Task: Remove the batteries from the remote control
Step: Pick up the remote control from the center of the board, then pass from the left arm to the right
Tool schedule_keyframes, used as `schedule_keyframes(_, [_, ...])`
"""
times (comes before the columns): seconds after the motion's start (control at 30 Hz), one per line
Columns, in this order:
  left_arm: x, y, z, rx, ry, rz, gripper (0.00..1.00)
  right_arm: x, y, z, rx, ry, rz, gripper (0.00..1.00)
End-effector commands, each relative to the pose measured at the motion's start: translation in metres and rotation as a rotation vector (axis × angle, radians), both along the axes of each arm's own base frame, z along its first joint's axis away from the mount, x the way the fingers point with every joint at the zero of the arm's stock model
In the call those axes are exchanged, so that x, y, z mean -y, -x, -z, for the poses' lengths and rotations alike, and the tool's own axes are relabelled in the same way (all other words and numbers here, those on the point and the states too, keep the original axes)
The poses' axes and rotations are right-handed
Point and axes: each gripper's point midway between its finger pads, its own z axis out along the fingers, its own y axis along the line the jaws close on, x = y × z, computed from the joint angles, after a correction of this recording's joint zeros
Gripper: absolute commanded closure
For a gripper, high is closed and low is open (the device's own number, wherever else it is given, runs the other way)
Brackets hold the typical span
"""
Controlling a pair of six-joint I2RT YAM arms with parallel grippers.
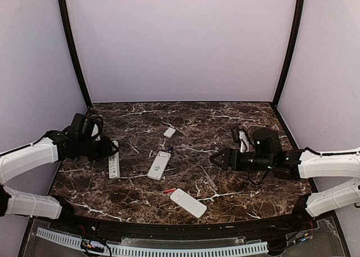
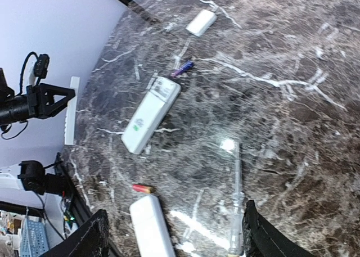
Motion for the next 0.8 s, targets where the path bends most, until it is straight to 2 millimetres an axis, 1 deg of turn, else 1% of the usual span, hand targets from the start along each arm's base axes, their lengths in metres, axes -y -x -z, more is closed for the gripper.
schedule_keyframes(0.0, [0.044,-0.013,-0.077,0.233,0.238,0.177,0.78,-0.036,0.013,-0.073,0.168,-0.172,-0.168,0.19])
schedule_keyframes(0.03, [0.057,-0.012,-0.094,0.272,0.300,0.239,0.78,-0.043,0.015,-0.087,0.196,-0.194,-0.194,0.18])
schedule_keyframes(0.07, [0.065,-0.013,-0.108,0.313,0.340,0.276,0.78,-0.050,0.018,-0.098,0.220,-0.210,-0.220,0.18])
schedule_keyframes(0.1, [0.076,-0.007,-0.119,0.322,0.401,0.335,0.78,-0.057,0.020,-0.107,0.237,-0.221,-0.241,0.18])
schedule_keyframes(0.13, [0.084,-0.009,-0.136,0.382,0.446,0.374,0.79,-0.064,0.022,-0.116,0.253,-0.232,-0.261,0.17])
schedule_keyframes(0.17, [0.093,-0.001,-0.145,0.386,0.508,0.425,0.79,-0.071,0.024,-0.124,0.267,-0.241,-0.280,0.17])
schedule_keyframes(0.2, [0.100,0.003,-0.164,0.448,0.561,0.480,0.80,-0.079,0.025,-0.131,0.278,-0.249,-0.298,0.17])
schedule_keyframes(0.23, [0.105,0.008,-0.172,0.465,0.600,0.498,0.80,-0.086,0.027,-0.137,0.289,-0.259,-0.317,0.17])
schedule_keyframes(0.27, [0.112,0.013,-0.190,0.529,0.639,0.544,0.80,-0.096,0.030,-0.139,0.296,-0.263,-0.346,0.17])
schedule_keyframes(0.33, [0.122,0.025,-0.209,0.582,0.688,0.600,0.80,-0.111,0.032,-0.150,0.320,-0.276,-0.375,0.17])
schedule_keyframes(0.43, [0.138,0.041,-0.228,0.626,0.727,0.677,0.81,-0.140,0.037,-0.150,0.328,-0.267,-0.428,0.17])
schedule_keyframes(0.47, [0.145,0.050,-0.235,0.647,0.747,0.714,0.81,-0.149,0.039,-0.151,0.329,-0.267,-0.443,0.17])
schedule_keyframes(0.53, [0.154,0.059,-0.242,0.668,0.768,0.757,0.82,-0.165,0.045,-0.154,0.331,-0.280,-0.478,0.18])
schedule_keyframes(0.67, [0.158,0.070,-0.259,0.734,0.802,0.783,0.83,-0.191,0.061,-0.166,0.353,-0.320,-0.548,0.19])
schedule_keyframes(0.7, [0.157,0.072,-0.265,0.761,0.813,0.786,0.83,-0.196,0.065,-0.167,0.354,-0.325,-0.563,0.19])
schedule_keyframes(0.77, [0.157,0.075,-0.269,0.769,0.826,0.796,0.83,-0.204,0.071,-0.168,0.356,-0.334,-0.588,0.20])
